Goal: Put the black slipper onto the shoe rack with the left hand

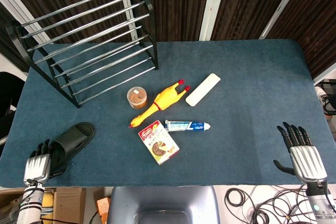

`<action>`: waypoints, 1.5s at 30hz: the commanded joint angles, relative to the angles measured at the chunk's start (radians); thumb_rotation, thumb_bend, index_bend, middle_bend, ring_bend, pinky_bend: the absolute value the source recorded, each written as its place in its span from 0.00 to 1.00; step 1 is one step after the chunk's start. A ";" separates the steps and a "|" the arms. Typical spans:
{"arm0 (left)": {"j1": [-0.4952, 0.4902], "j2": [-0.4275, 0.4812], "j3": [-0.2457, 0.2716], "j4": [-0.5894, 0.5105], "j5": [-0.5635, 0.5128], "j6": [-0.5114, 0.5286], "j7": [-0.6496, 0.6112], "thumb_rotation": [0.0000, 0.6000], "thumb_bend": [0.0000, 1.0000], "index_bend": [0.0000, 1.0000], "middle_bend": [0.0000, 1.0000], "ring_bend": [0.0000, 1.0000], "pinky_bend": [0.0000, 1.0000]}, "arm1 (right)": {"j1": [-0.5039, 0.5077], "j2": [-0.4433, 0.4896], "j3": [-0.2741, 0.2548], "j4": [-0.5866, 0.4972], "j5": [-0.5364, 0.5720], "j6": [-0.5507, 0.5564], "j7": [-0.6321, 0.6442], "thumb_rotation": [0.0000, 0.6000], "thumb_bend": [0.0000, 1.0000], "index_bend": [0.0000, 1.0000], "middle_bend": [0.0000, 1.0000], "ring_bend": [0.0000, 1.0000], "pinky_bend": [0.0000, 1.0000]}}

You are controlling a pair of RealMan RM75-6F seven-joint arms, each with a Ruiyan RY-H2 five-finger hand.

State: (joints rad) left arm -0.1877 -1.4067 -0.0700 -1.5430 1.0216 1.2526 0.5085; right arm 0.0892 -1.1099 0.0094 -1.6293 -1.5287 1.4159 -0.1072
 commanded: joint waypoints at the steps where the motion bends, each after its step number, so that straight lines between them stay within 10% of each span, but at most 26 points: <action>1: -0.004 0.007 -0.002 -0.002 -0.008 -0.014 -0.013 0.53 0.28 0.00 0.00 0.00 0.19 | 0.000 -0.001 0.000 0.000 0.001 -0.001 -0.001 1.00 0.12 0.00 0.00 0.00 0.00; 10: -0.030 0.021 -0.011 0.038 -0.039 -0.096 -0.076 0.58 0.28 0.00 0.04 0.06 0.27 | 0.004 -0.008 -0.001 -0.002 -0.001 -0.007 -0.014 1.00 0.12 0.00 0.00 0.00 0.00; 16: -0.042 -0.006 -0.015 0.096 0.011 -0.094 -0.133 0.98 0.29 0.37 0.54 0.55 0.66 | 0.003 -0.005 -0.002 -0.004 0.001 -0.007 -0.012 1.00 0.12 0.00 0.00 0.00 0.00; 21: -0.057 -0.008 -0.012 0.146 0.093 -0.118 -0.246 1.00 0.29 0.58 0.76 0.77 0.83 | 0.000 0.001 0.000 -0.004 0.003 -0.002 -0.002 1.00 0.12 0.00 0.00 0.00 0.00; 34: -0.098 0.033 -0.046 0.050 0.364 0.059 -0.354 1.00 0.31 0.63 0.81 0.82 0.87 | -0.001 0.007 0.000 -0.006 0.006 -0.003 0.006 1.00 0.12 0.00 0.00 0.00 0.00; 45: -0.199 0.047 -0.192 -0.201 0.017 -0.103 -0.229 1.00 0.33 0.65 0.86 0.88 0.97 | 0.004 0.005 0.000 -0.006 0.015 -0.018 -0.004 1.00 0.12 0.00 0.00 0.00 0.00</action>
State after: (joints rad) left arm -0.3458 -1.3746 -0.2091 -1.6797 1.1271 1.1981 0.2413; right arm 0.0933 -1.1048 0.0098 -1.6356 -1.5134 1.3979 -0.1109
